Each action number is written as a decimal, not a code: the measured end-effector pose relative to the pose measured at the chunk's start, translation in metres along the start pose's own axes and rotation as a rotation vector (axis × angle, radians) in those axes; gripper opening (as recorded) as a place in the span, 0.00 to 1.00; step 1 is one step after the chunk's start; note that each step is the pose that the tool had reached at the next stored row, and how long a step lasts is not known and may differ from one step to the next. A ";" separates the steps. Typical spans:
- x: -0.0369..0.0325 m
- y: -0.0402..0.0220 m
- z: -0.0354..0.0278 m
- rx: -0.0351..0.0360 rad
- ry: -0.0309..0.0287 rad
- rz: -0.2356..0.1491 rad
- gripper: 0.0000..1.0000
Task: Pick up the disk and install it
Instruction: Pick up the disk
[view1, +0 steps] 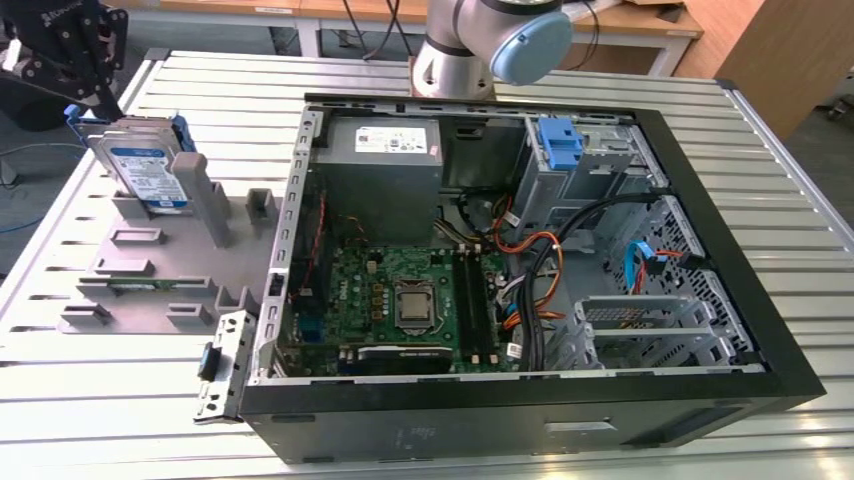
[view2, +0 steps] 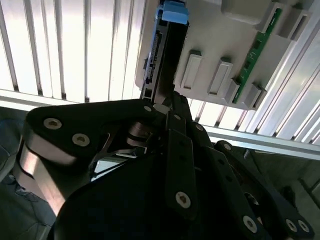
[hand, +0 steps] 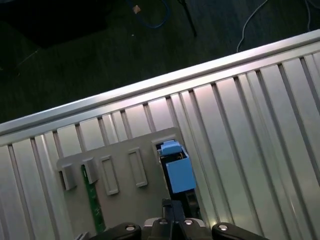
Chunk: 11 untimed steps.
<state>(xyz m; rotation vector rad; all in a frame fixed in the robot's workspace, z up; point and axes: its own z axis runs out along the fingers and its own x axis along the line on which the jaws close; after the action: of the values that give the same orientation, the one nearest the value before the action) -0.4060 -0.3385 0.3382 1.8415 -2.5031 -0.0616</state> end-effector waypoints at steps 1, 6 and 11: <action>0.0000 0.0000 0.0001 0.0002 0.0008 -0.017 0.11; 0.0000 0.0000 0.0005 0.0019 0.0046 -0.098 0.11; 0.0000 0.0000 0.0006 0.0025 0.0053 -0.118 0.11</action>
<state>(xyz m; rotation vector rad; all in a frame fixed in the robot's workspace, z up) -0.4060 -0.3385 0.3377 1.9858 -2.3898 -0.0566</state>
